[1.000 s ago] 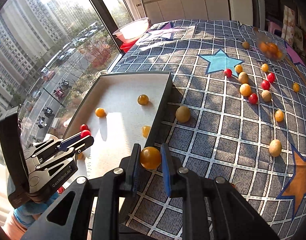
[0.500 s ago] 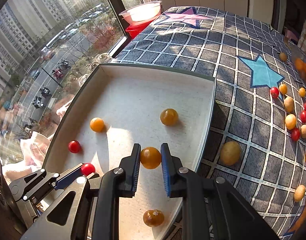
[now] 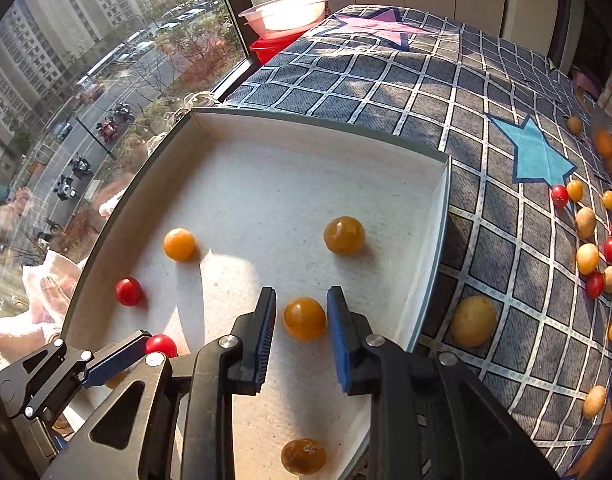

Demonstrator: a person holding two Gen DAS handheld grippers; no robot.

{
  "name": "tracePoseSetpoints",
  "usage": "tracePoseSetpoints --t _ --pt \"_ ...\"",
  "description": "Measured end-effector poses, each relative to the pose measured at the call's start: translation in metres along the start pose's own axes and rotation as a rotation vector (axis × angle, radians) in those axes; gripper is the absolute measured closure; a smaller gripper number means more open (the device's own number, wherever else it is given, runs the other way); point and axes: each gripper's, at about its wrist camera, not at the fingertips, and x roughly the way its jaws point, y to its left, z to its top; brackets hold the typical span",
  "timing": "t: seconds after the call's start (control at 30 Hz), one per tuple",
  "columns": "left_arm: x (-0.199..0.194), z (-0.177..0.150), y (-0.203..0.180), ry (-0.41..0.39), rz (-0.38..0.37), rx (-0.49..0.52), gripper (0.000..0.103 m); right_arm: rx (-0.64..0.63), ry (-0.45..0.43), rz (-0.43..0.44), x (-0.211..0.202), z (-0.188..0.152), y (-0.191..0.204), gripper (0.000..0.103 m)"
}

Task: Organize fruits
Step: 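Open both tools to drop the tomatoes into the tray, then move both open tools back over the fruits on the cloth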

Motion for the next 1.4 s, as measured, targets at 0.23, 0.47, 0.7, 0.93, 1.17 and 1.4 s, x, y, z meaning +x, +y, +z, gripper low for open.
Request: tracePoseSetpoints --t 0.23,0.47,0.7,0.93,1.17,1.4 --pt "-0.004 -0.002 -0.003 -0.003 -0.012 -0.002 0.020 0.022 -0.070 0.024 -0.027 0.001 -0.004 0.034" --pt "-0.011 -0.003 -0.005 0.000 -0.013 -0.010 0.020 0.079 -0.130 0.038 -0.057 -0.010 -0.020 0.020" --pt "-0.021 0.002 -0.021 -0.019 -0.013 0.024 0.020 0.151 -0.146 0.019 -0.082 -0.040 -0.059 0.020" --pt "-0.035 0.007 -0.051 -0.039 -0.040 0.079 0.020 0.266 -0.137 -0.049 -0.100 -0.085 -0.118 0.020" --pt "-0.047 0.010 -0.098 -0.059 -0.087 0.180 0.020 0.399 -0.141 -0.120 -0.117 -0.125 -0.178 0.020" --pt "-0.046 -0.004 -0.161 -0.035 -0.113 0.332 0.020 0.454 -0.151 -0.148 -0.126 -0.149 -0.207 0.020"
